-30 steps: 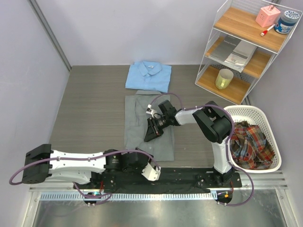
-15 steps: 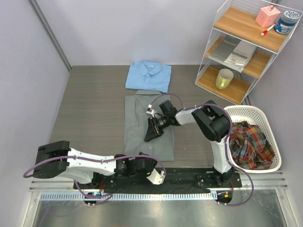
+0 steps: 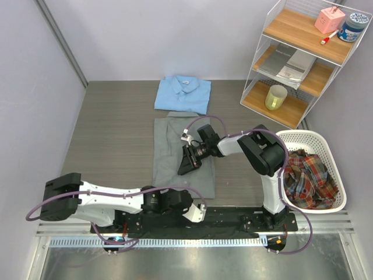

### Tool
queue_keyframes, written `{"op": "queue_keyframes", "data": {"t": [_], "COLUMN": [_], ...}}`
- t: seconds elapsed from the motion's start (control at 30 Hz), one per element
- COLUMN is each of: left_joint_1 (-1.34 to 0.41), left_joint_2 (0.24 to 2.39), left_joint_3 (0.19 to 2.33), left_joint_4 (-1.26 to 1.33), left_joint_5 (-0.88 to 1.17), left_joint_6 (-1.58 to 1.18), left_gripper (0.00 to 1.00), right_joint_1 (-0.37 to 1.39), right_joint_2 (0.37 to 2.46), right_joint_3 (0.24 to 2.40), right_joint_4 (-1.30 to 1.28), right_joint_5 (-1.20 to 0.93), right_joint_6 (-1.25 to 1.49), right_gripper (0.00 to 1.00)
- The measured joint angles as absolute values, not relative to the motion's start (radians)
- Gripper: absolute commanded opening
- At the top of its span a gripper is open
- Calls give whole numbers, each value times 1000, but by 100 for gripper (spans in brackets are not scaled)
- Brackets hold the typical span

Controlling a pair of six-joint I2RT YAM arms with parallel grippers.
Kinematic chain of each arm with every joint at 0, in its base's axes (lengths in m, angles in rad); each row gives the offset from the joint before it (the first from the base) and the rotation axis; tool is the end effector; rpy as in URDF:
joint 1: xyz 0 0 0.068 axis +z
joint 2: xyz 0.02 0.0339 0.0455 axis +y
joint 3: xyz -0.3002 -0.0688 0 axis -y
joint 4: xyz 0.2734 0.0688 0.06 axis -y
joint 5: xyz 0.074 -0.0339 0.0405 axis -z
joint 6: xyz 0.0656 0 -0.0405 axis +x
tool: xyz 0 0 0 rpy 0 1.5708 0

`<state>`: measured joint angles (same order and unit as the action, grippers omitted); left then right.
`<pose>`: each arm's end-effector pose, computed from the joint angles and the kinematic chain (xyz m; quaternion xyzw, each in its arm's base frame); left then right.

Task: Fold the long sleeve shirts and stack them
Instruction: Fold the shirt

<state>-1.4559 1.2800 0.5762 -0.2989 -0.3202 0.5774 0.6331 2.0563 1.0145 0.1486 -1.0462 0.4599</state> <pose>0.0497 -0.2505 0.1551 0.7823 0.5367 0.0209 0.3155 0.3025 0.2924 0.0900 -0.2361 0.7996 0.5522 0.0011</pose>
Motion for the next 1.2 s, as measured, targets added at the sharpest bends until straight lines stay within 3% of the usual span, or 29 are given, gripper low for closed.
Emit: {"op": "queue_keyframes", "data": {"t": [0.2, 0.43, 0.57, 0.93, 1.2], "left_joint_1": [-1446, -1428, -1316, -820, -622], "left_joint_2": [1195, 1181, 1224, 1678, 1960], "left_joint_3": [723, 942, 1055, 1478, 1560], "left_joint_4": [-496, -730, -835, -1086, -1097], "left_joint_5": [-191, 84, 281, 622, 678], "left_joint_6": [500, 402, 376, 593, 797], "left_gripper": [0, 0, 0, 0, 2], "right_joint_1": [640, 603, 532, 368, 342], "right_joint_2": [1989, 1938, 1939, 2061, 2094], "right_joint_3": [1030, 1250, 1371, 1516, 1555], "right_joint_4": [14, -284, -414, -582, -639], "right_joint_5": [-1000, -957, -937, -908, -903], "right_joint_6": [425, 232, 102, -10, -46], "right_gripper": [54, 54, 53, 53, 51]}}
